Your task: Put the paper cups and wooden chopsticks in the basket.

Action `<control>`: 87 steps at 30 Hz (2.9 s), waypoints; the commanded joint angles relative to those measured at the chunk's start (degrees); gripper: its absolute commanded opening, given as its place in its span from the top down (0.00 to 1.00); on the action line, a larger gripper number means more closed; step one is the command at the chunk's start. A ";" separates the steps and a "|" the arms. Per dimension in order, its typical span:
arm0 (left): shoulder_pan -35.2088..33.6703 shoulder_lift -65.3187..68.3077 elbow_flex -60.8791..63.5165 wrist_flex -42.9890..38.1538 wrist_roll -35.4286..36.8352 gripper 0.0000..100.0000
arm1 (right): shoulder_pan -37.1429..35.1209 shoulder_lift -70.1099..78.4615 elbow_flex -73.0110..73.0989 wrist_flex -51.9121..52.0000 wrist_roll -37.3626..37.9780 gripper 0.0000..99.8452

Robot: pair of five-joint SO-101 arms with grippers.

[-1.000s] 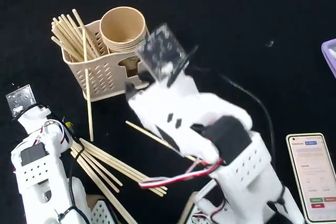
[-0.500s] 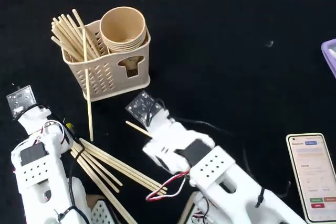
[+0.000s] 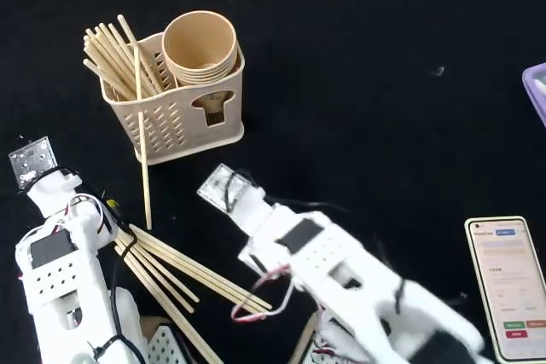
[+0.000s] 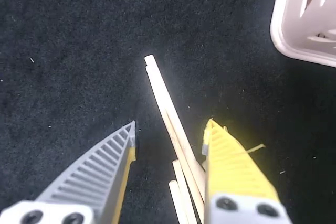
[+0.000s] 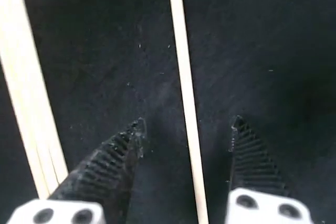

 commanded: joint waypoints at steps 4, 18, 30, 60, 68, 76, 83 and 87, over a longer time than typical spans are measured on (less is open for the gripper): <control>-0.31 -0.09 -3.03 0.26 0.26 0.78 | 0.26 20.97 -13.32 -0.53 0.70 0.75; -2.68 -0.09 -2.86 0.09 0.26 0.78 | 0.18 11.47 -17.54 8.88 0.18 0.99; -2.42 -0.44 -2.15 -0.26 0.53 0.78 | 1.85 -27.65 -22.81 16.26 0.18 0.99; 0.22 -0.62 -0.66 -1.32 0.26 0.78 | 2.73 33.10 -78.73 -35.43 -21.10 0.99; 0.31 -0.70 -0.66 -1.32 0.26 0.78 | 4.04 38.46 -80.84 -35.43 -12.57 0.99; 0.31 -0.70 -0.66 -1.32 0.26 0.78 | 3.96 38.46 -76.18 -35.08 -12.57 0.97; 0.31 -0.70 -0.66 -1.32 0.26 0.78 | 3.08 38.46 -81.71 -19.43 -12.66 0.82; 0.31 -0.70 -0.66 -1.32 0.26 0.78 | 1.85 38.46 -85.49 -13.10 -12.66 0.91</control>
